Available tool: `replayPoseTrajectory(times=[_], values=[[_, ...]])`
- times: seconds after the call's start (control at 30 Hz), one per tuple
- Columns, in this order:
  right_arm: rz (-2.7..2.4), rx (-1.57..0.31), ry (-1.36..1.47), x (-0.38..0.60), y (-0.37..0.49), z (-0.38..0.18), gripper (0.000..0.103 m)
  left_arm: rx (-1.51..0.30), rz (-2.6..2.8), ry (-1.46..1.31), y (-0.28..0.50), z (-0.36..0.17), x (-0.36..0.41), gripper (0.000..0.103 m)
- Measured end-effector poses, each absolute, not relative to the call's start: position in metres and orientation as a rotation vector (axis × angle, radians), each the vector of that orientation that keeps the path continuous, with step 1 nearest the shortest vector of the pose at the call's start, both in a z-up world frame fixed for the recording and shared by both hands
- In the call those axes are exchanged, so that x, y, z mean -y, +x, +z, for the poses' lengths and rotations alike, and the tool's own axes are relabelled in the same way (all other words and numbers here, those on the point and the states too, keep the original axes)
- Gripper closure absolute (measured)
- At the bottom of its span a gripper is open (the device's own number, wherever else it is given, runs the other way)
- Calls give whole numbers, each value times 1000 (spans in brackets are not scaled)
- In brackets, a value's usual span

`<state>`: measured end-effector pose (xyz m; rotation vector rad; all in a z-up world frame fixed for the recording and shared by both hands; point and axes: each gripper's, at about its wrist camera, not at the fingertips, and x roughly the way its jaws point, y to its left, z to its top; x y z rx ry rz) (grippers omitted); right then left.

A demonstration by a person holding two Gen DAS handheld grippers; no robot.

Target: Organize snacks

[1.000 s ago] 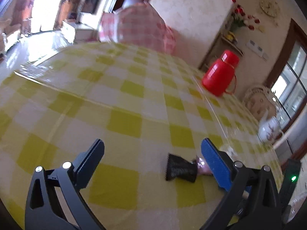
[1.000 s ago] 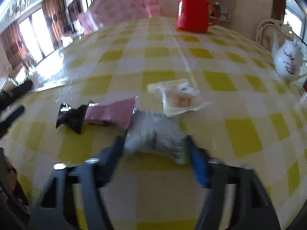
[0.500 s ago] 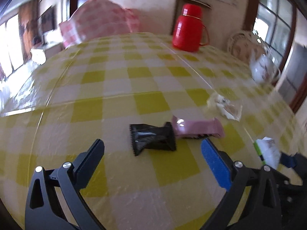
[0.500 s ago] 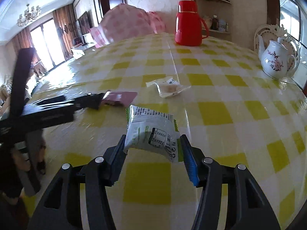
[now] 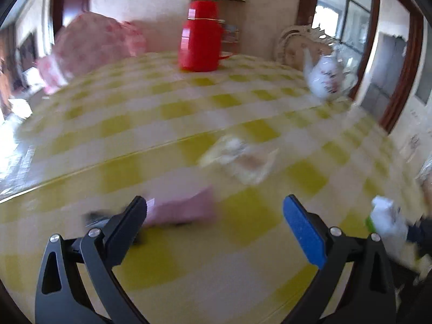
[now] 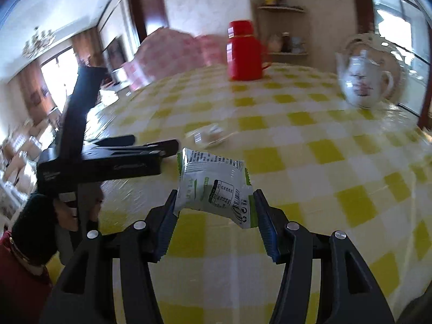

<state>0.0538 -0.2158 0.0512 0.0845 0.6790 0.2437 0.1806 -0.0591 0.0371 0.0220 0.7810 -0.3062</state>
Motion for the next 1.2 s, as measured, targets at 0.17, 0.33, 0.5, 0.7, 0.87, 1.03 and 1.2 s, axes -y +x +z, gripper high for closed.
replayPoseTrajectory(times=[0.17,0.33,0.5,0.7,0.87,1.03,1.2], values=[[187,-677,172,249,60,51,49,-863,-371,200,222,29,114,2],[212,-678,251,262,64,53,49,-947,-389,294,247,9,119,2],[221,-690,237,255,65,50,49,-966,-378,325,264,-4,121,2],[203,-717,225,251,70,41,49,-966,-386,312,273,-3,119,2],[193,-742,214,248,74,33,49,-984,-398,271,276,-6,114,2],[196,-742,216,247,74,32,48,-976,-405,266,274,-7,114,2],[199,-738,219,248,74,33,48,-954,-432,271,270,-4,119,17]])
